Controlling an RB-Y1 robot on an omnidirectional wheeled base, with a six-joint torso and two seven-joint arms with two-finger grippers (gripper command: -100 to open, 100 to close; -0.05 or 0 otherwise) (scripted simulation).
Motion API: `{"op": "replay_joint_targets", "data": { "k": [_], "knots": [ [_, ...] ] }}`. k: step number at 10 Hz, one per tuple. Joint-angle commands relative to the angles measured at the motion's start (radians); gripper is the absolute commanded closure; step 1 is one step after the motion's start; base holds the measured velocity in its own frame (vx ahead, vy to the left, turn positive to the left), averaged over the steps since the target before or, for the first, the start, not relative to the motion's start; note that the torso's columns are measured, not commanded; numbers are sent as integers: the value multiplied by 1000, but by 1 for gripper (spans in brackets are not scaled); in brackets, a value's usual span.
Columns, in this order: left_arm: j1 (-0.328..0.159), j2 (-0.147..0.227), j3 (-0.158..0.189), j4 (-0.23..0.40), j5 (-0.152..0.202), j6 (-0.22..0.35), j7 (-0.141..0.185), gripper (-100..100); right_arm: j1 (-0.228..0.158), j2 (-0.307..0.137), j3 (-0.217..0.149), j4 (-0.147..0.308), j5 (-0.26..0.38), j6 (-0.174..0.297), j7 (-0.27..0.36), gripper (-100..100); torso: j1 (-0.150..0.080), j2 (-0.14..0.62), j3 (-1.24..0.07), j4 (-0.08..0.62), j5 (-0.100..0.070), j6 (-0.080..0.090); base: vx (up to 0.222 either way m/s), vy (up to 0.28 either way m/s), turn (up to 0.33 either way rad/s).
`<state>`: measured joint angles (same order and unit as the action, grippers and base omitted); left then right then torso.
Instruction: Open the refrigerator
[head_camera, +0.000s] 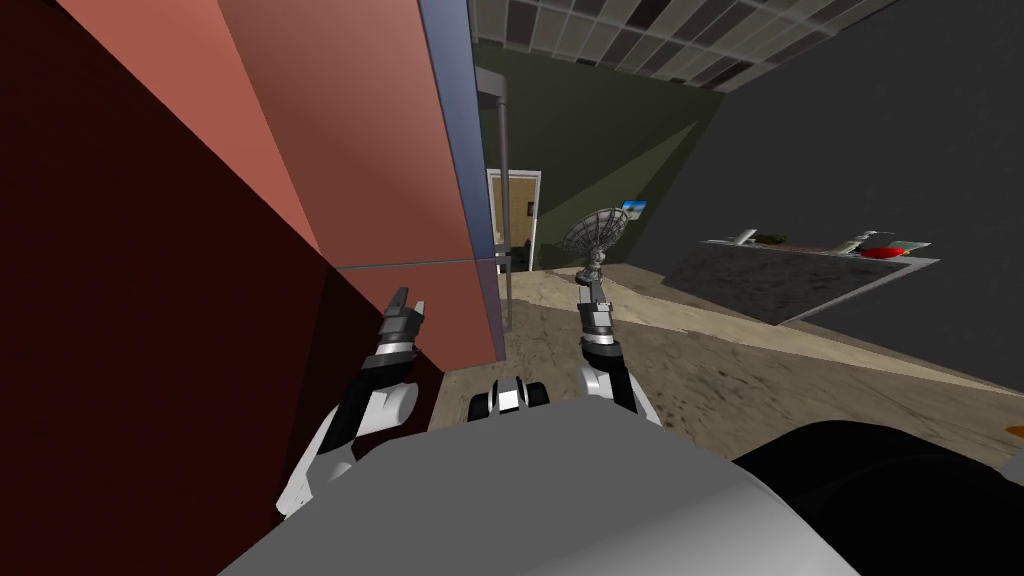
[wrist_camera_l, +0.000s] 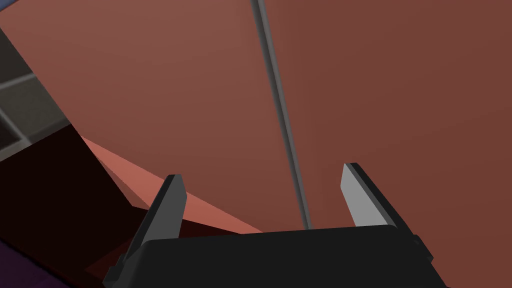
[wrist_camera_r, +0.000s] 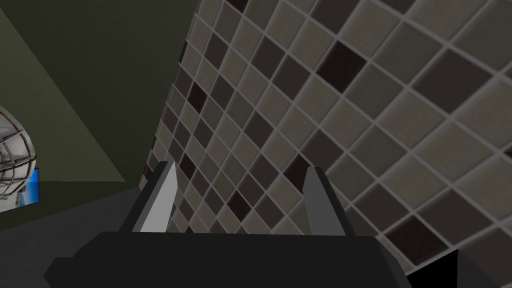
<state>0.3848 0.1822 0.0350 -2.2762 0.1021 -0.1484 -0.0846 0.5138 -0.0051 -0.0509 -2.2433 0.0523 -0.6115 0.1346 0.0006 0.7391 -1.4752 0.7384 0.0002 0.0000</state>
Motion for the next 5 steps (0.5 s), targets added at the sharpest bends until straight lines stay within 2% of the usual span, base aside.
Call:
{"op": "replay_joint_targets", "data": {
  "k": [1, 5],
  "knots": [
    [-26, 8, 6, -11, 18, 60, -1, -100, 0, 0, 0, 0, 0, 0, 0, 0, -2, -2, -1, 0, 0, 0, 57, -76, 58],
    [-77, 13, 18, -32, 57, 175, -2, -100, 0, 0, 0, 0, 0, 0, 0, 0, -1, -1, -1, -1, 0, 0, 64, -80, 108]
  ]
}}
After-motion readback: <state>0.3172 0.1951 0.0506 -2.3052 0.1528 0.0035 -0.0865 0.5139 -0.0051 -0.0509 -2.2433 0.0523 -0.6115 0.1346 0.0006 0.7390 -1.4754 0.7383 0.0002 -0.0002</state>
